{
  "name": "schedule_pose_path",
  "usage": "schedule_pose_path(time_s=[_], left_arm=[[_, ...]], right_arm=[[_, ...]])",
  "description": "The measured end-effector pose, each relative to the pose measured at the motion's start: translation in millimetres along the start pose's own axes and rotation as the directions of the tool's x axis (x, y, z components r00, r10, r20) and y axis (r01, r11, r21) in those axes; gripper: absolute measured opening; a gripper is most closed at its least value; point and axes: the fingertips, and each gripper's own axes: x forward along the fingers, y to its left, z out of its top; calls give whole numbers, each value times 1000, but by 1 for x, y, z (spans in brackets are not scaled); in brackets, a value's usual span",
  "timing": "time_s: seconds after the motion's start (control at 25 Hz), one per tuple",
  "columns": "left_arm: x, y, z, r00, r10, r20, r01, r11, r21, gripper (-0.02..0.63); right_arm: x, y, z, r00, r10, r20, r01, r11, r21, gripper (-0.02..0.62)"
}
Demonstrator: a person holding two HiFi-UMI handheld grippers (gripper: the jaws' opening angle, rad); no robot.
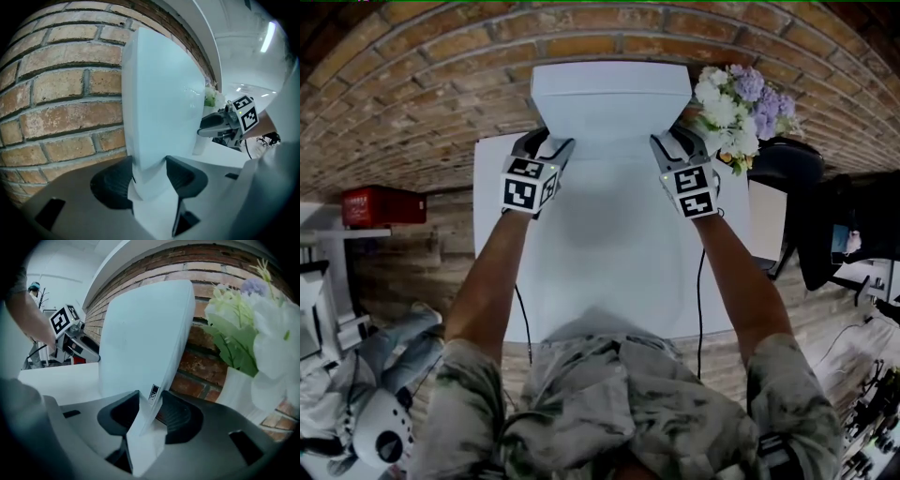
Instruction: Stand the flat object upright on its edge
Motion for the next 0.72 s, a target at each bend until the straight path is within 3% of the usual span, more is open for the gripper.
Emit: schedule_pose_path(time_s=[0.16, 0.72], left_arm=[[9, 6, 1, 1000, 11, -5, -11, 1000, 6, 229], [22, 16, 5, 1000, 11, 15, -11, 1000, -8, 230]], right_arm=[[9, -5, 1, 1000, -16, -10, 16, 1000, -21, 170], [25, -12, 1, 999, -43, -13, 43, 998, 52, 172]])
